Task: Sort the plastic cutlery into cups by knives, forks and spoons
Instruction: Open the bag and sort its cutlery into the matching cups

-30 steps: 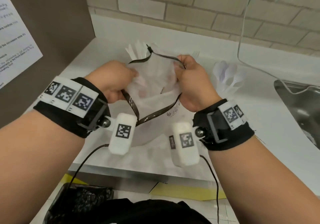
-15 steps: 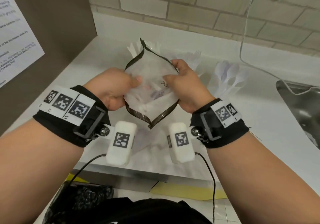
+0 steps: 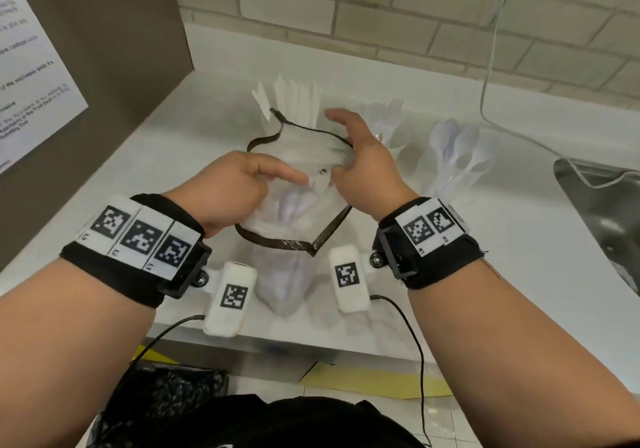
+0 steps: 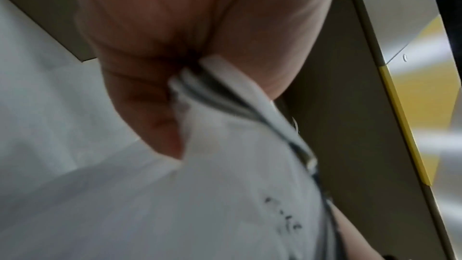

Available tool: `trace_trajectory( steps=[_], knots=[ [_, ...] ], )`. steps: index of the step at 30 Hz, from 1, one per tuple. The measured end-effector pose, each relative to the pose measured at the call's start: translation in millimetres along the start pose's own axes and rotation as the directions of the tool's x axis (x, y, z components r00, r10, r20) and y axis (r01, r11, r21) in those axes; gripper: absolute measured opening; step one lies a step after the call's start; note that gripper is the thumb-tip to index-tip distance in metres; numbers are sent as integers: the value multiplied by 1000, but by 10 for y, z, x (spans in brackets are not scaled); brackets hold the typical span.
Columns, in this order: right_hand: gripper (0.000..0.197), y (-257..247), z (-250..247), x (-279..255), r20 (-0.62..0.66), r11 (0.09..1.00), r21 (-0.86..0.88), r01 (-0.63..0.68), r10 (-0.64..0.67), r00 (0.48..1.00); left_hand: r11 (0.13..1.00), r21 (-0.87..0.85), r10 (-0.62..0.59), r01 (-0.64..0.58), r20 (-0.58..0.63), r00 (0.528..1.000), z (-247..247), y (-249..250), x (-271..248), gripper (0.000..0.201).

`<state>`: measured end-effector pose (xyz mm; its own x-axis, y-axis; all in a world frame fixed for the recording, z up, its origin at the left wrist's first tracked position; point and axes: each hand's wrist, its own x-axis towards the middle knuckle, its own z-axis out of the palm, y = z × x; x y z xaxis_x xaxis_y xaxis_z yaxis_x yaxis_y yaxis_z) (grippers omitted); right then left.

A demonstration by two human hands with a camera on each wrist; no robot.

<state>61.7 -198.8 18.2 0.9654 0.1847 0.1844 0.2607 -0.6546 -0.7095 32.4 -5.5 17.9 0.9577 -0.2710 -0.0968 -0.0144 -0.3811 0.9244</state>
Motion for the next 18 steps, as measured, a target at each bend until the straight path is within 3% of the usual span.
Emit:
trace_trajectory(
  steps=[3,5,8,10,12,13,14,16,18],
  knots=[
    [64,-42,61,-26,-15,1000,-3,16,-16,1000,998,38,-50,53,-53,997,28,-56,39,48],
    [59,-90,125,-101,66,1000,-14,-18,19,998,1000,2,-30,30,-52,998,75,-61,26,35],
    [74,-88,200,-181,270,998,-54,12,3,963,992,-81,-101,95,-79,992,104,-128,35,51],
    [75,-35,156,-131,352,991,-131,-26,71,933,969,130,-198,212,-110,974,78,-139,26,49],
    [67,4,91,-65,312,965,-242,-103,178,933,791,541,-261,285,-124,957,36,-129,11,57],
    [64,-7,73,-53,262,953,-285,-100,178,948,695,666,-238,270,-141,961,29,-106,0,67],
    [62,-15,76,-50,214,948,-309,-78,149,966,654,716,-192,246,-157,969,38,-80,-5,76],
    [74,-70,110,-76,177,945,-319,-70,132,975,695,698,-104,175,-144,984,94,-32,13,90],
    [96,-115,183,-120,257,943,-323,-77,166,952,736,661,-51,147,-162,985,167,-15,59,81]
  ],
)
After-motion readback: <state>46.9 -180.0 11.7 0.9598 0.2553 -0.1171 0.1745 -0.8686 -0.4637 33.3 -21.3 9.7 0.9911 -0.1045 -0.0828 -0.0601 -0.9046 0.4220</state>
